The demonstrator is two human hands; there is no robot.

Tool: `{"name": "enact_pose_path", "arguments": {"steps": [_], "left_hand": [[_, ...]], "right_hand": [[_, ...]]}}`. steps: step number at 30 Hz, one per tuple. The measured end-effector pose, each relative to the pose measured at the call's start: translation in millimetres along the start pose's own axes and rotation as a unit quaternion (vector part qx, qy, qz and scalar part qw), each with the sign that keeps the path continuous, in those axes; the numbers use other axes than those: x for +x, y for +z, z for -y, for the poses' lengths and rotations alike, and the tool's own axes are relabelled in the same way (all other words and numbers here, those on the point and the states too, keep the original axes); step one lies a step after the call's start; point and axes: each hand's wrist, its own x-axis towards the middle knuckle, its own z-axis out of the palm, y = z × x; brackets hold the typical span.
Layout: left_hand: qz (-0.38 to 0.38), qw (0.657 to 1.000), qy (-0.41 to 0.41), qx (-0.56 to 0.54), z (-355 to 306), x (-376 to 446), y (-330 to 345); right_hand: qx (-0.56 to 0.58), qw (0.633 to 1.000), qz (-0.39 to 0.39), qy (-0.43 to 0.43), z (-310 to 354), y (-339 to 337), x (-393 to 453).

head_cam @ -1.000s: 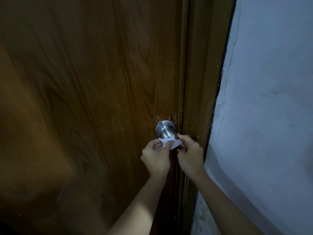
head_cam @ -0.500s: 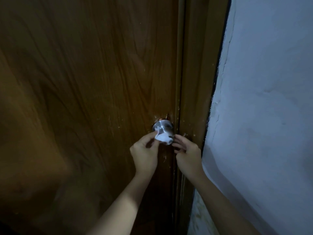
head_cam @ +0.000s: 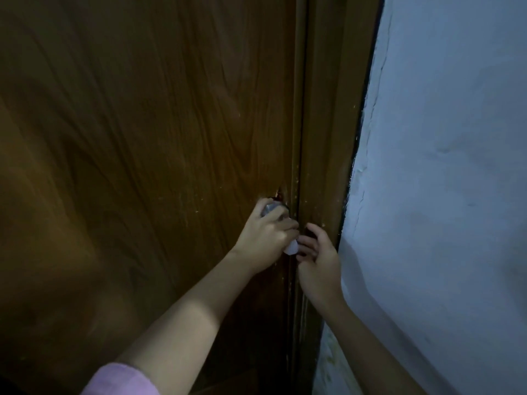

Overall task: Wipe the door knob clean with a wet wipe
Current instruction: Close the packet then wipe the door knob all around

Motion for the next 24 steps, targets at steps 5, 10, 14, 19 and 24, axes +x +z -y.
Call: {"name": "enact_pose_path", "arguments": {"steps": [5, 10, 14, 19, 24], "left_hand": [[0.043, 0.994, 0.031, 0.091, -6, -21, 6], [-0.038, 0.995, -0.064, 0.070, 22, -57, 11], [-0.152, 0.971, -0.160, -0.095, 23, -77, 16], [-0.195, 0.910, -0.240, -0.277, -16, -70, 7], [-0.155, 0.890, -0.209, -0.375, -27, -67, 7]], "right_hand": [[-0.011, 1.000, 0.007, -0.005, -8, -3, -8], [-0.061, 0.998, 0.012, -0.013, -12, -2, -12], [-0.020, 0.995, 0.097, -0.010, -2, 9, -23], [0.256, 0.949, 0.165, 0.080, 8, 16, -29], [0.283, 0.955, 0.066, 0.056, 11, 9, -22]]}}
